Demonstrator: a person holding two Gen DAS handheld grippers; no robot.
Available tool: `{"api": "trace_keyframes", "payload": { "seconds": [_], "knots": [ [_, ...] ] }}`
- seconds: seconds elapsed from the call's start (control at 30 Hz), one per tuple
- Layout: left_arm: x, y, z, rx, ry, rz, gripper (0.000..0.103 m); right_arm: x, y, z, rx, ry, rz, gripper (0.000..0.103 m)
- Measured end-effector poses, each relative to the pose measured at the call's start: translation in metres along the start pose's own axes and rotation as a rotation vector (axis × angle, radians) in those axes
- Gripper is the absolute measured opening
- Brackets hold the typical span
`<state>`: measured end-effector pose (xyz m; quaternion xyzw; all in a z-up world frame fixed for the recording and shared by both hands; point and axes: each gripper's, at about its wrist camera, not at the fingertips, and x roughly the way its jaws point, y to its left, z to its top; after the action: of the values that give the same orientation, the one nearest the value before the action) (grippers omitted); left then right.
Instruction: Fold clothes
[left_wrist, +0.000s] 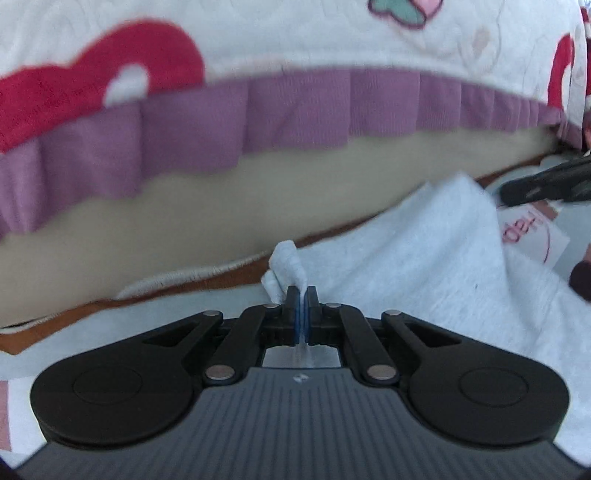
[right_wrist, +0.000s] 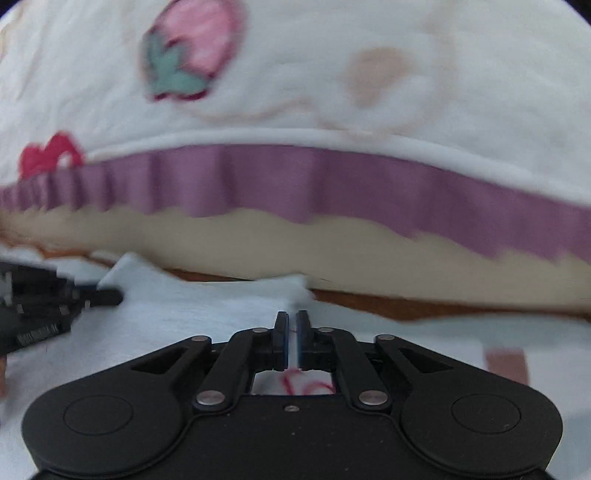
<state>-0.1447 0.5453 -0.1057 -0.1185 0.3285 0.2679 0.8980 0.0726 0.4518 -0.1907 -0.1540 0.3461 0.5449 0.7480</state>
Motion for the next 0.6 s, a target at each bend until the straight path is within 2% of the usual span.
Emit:
{"api": "trace_keyframes", "payload": {
  "seconds": [0.1, 0.2, 0.27, 0.33, 0.47, 0.6],
  "knots": [
    [0.005, -0.002, 0.001, 0.006, 0.022, 0.010, 0.002, -0.037, -0.016, -0.015, 0.085, -0.014, 0.041, 0.012],
    [0.008, 0.000, 0.003, -0.017, 0.037, 0.006, 0.002, -0.073, -0.018, -0.037, 0.097, -0.002, 0.088, 0.013],
    [0.010, 0.004, 0.005, -0.045, 0.047, -0.004, 0.002, -0.088, -0.013, -0.054, 0.085, 0.017, 0.115, 0.018],
    [0.010, 0.005, 0.002, -0.045, 0.051, -0.002, 0.002, -0.092, -0.006, -0.070, 0.071, 0.043, 0.112, 0.033],
    [0.009, 0.006, 0.001, -0.020, 0.054, -0.004, 0.002, -0.085, 0.004, -0.089, 0.055, 0.073, 0.100, 0.035],
    [0.007, 0.015, -0.001, -0.058, 0.059, -0.029, 0.002, -0.064, 0.025, -0.095, -0.067, 0.143, 0.066, 0.034]
  ]
}}
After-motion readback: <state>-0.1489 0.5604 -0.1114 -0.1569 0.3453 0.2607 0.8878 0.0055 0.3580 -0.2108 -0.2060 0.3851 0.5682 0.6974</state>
